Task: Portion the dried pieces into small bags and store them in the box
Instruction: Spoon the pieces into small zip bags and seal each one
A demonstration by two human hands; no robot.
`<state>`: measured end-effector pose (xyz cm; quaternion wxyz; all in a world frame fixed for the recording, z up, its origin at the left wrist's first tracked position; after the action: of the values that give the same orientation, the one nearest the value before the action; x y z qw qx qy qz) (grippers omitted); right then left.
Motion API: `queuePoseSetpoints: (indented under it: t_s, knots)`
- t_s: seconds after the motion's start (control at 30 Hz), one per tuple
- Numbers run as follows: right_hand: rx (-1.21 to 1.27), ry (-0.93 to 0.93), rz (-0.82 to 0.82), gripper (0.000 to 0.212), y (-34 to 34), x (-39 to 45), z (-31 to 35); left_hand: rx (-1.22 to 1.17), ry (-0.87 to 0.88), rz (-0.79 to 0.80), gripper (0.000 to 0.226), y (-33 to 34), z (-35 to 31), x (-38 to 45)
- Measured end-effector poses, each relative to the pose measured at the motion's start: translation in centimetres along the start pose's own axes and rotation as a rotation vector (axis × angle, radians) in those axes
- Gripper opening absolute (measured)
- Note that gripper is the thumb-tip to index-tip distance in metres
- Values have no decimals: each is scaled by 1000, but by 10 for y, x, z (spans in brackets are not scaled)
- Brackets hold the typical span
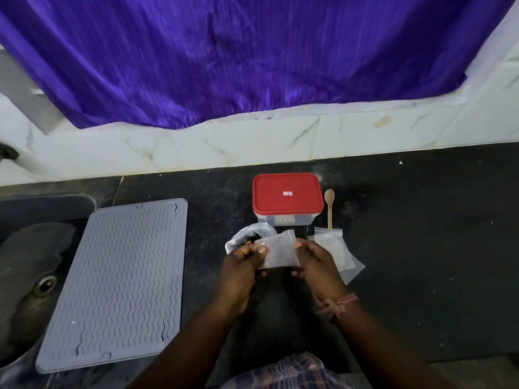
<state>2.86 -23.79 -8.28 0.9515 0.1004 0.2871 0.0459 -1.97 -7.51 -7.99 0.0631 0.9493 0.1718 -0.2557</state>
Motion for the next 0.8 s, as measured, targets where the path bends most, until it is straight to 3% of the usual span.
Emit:
queuePoseSetpoints:
  t_s: [0.03,0.3,0.4,0.5,0.57,0.67,0.8]
  knots:
    - [28,14,2,18,-1,0,6,27,10,-28,17,-3,0,0]
    - [227,62,68,15,1,5,20,353,159,-206,11,-13,-29,-1]
    - [97,-58,34,9,0,5,32,460,216,-291,20,-12,-40,-5]
    - [-38,-172,-74,3,-7,7,42,672,404,-453,28,-6,-61,-13]
    - [-5,-204,-75,8,-4,8,44,692,459,-307,15,14,-66,-9]
    - [82,-183,-62,14,3,7,43,592,335,16,9,41,-55,0]
    - [116,-68,-1,20,6,7,37,598,292,49,12,38,-49,8]
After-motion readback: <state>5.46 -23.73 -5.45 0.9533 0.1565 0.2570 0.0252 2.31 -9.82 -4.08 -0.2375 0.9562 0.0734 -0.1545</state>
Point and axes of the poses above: each hand's wrist, its own x-axis towards the middle knuckle, its own y-axis out of the palm, z = x × y, the point moved 7 cm from there along x, towards the middle knuckle, and after that the axes turned 14 degrees about x, right-handed, at the moved point
